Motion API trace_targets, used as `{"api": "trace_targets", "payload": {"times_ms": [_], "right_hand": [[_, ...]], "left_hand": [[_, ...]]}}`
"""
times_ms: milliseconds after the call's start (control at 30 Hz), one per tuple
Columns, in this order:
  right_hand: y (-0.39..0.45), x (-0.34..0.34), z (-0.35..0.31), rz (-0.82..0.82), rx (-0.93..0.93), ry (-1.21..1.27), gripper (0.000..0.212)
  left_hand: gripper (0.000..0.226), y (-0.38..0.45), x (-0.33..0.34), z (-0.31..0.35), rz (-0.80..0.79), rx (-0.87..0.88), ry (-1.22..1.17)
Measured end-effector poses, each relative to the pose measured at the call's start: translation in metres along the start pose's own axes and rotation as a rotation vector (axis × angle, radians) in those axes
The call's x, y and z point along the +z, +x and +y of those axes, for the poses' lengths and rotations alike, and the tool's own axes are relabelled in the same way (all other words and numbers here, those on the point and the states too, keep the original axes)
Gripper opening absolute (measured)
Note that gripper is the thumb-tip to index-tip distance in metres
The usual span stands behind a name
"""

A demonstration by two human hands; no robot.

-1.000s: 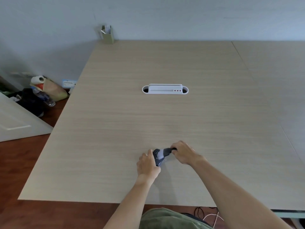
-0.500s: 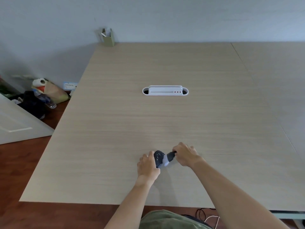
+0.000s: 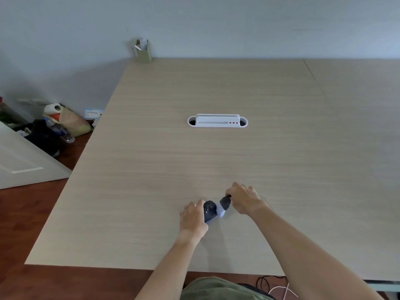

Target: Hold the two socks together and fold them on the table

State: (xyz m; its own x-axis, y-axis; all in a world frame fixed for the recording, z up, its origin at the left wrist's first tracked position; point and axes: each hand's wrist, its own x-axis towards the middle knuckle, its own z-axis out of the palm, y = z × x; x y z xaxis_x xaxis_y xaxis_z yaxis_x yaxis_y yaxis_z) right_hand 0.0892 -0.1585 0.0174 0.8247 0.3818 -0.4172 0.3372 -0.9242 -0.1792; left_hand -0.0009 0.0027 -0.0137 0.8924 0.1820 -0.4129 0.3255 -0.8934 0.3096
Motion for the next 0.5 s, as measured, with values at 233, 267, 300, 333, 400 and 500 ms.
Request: {"api": "trace_targets", "payload": {"times_ms": [233, 267, 300, 333, 400, 500], "right_hand": [[-0.0003, 0.0054, -0.0046, -0.039, -0.051, -0.023, 0.032], [-0.0008, 0.0041, -0.0019, -0.032, -0.035, -0.028, 0.031], [-0.0008, 0.0024, 0.0000, -0.024, -0.021, -0.019, 0.032], [-0.0003, 0.0005, 0.0007, -0.022, -0.017, -0.007, 0.032], [0.0012, -0.0012, -0.0011, -0.017, -0.042, 0.047, 0.031], [-0.0012, 0.0051, -0.0072, -0.039, -0.086, 0.020, 0.031]], "left_hand": [[0.060, 0.0014, -0.0017, -0.0009, 0.022, 0.019, 0.019], [0.062, 0.0018, -0.0015, -0.0014, 0.025, 0.024, 0.016], [0.063, 0.0020, -0.0016, -0.0014, 0.026, 0.025, 0.012], [0.063, 0.0018, -0.0015, -0.0014, 0.025, 0.023, 0.008], [0.059, 0.0019, -0.0011, -0.0017, 0.019, 0.011, 0.001], [0.057, 0.0018, -0.0003, -0.0035, 0.008, 0.009, -0.018]]}}
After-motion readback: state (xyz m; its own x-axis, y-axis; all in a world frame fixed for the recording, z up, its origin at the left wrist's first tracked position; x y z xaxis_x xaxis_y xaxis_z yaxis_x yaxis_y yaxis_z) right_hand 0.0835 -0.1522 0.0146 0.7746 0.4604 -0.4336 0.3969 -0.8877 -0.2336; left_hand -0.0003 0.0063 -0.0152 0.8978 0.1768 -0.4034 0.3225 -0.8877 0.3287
